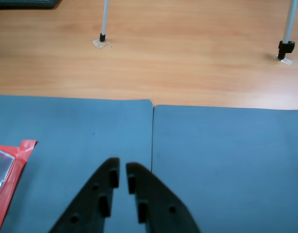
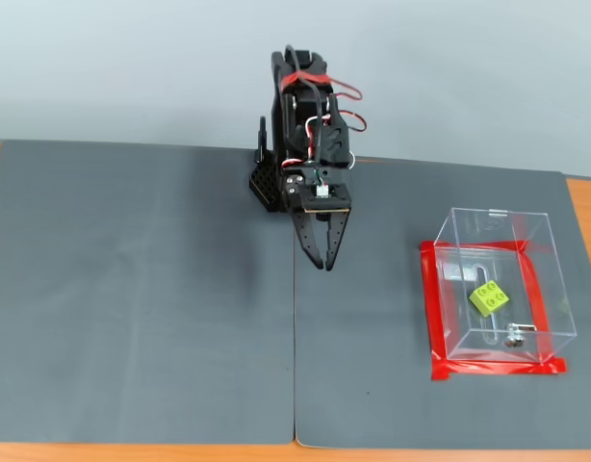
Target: Pick the green lego block and place it into the transparent box
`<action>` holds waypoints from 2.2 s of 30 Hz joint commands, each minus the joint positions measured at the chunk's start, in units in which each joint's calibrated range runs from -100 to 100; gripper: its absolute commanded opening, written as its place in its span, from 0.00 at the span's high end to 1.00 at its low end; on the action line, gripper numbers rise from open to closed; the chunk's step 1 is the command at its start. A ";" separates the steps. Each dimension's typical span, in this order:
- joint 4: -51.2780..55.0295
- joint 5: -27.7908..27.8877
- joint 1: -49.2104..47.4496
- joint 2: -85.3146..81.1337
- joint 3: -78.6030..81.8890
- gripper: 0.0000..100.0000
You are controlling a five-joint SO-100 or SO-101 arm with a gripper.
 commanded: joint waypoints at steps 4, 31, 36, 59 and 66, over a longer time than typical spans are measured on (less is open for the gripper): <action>-0.40 -0.12 0.58 -10.55 7.65 0.98; 9.93 -0.58 -0.24 -19.20 29.18 0.98; 12.54 -0.64 -0.09 -19.29 28.64 0.98; 30.07 -0.53 -0.17 -19.03 23.03 0.98; 30.07 -0.53 -0.17 -19.03 23.03 0.98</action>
